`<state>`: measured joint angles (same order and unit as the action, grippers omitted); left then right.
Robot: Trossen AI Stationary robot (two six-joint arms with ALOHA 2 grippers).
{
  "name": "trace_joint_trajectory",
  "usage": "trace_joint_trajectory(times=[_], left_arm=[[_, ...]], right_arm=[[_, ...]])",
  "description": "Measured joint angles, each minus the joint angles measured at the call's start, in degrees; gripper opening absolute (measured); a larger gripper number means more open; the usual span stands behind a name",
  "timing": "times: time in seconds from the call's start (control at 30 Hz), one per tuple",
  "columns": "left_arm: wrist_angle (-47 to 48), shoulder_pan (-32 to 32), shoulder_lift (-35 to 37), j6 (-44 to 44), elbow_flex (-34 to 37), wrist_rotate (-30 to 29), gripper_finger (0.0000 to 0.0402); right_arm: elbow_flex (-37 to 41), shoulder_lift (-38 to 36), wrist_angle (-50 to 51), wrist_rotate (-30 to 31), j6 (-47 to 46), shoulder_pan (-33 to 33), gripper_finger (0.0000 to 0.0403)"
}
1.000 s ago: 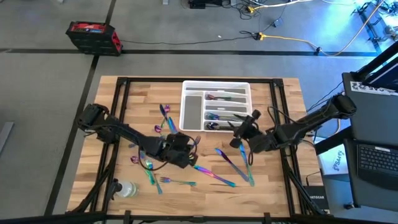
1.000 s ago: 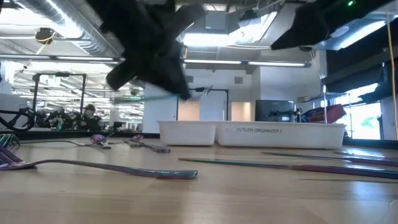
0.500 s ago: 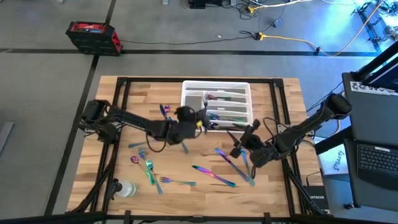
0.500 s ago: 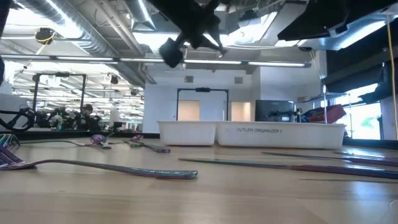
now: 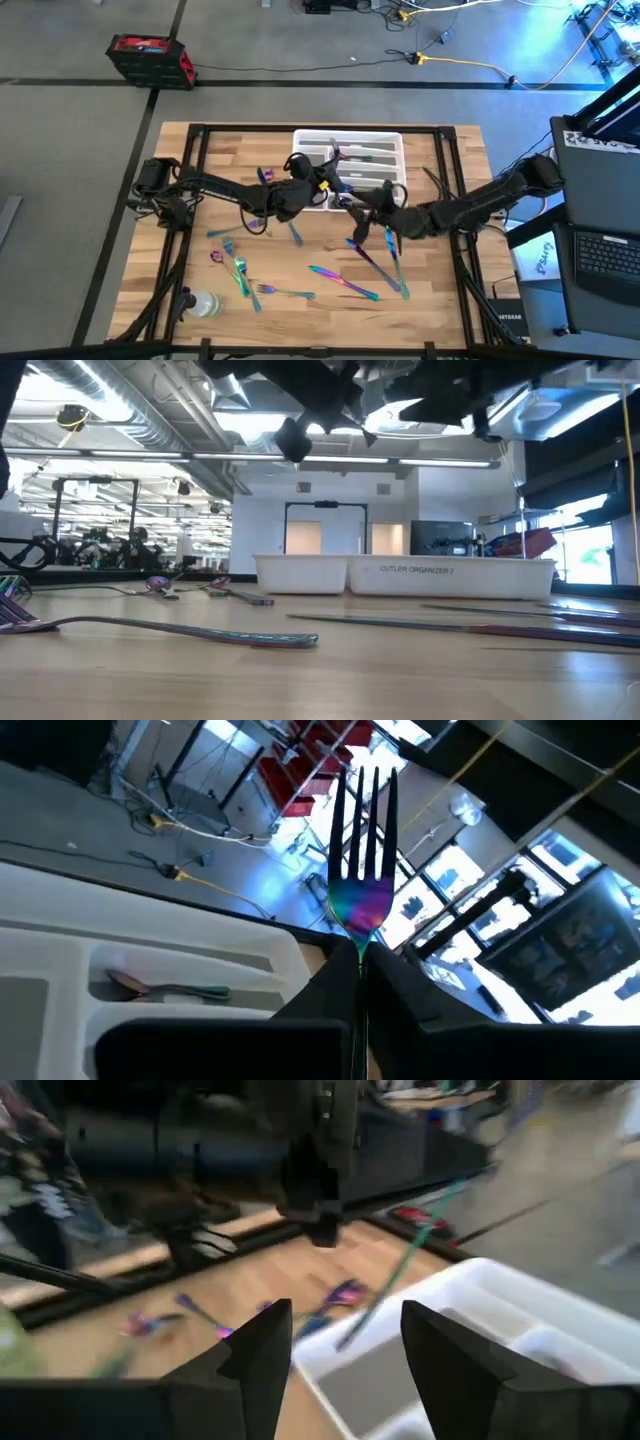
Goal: Sort silverware
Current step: Put the blue fork into the tray organizer
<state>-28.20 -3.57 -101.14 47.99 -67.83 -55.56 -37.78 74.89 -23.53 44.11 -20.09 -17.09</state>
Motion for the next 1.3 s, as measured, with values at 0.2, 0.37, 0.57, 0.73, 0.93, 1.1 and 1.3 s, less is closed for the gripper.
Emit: trace_joint_trajectory(times=[0.2, 0.37, 0.57, 0.73, 0.93, 1.1, 1.3], left_arm=[[-1.61, -0.05, 0.02, -1.89, 0.00, 0.06, 0.0000], [-2.40, 0.04, 0.02, -3.72, 0.00, 1.49, 0.0000], [-4.48, 0.94, 0.02, -6.60, 0.01, 3.21, 0.0000], [-4.72, 2.29, 0.02, -5.94, 0.02, 6.82, 0.0000], [-4.62, 2.55, 0.02, -6.01, 0.02, 7.38, 0.0000], [-4.22, 2.57, 0.02, -5.99, 0.02, 7.38, 0.0000], [-4.25, 2.55, 0.13, -4.00, 0.02, 7.23, 0.0000]], right_arm=[[0.00, 0.00, -2.59, -7.07, -5.20, 7.19, 0.0172], [0.00, 0.00, -1.54, -10.07, -12.61, 12.06, 0.0172], [0.00, -0.02, -1.93, -13.54, -15.23, 15.00, 0.0172], [0.00, -0.02, -1.85, -14.97, -16.69, 16.14, 0.0171], [0.00, 0.00, -1.78, -15.20, -15.95, 16.04, 0.0108], [0.00, 0.00, -2.88, -16.63, -14.07, 16.03, 0.0013], [0.02, 0.00, -4.33, -16.67, -13.86, 16.03, 0.0001]])
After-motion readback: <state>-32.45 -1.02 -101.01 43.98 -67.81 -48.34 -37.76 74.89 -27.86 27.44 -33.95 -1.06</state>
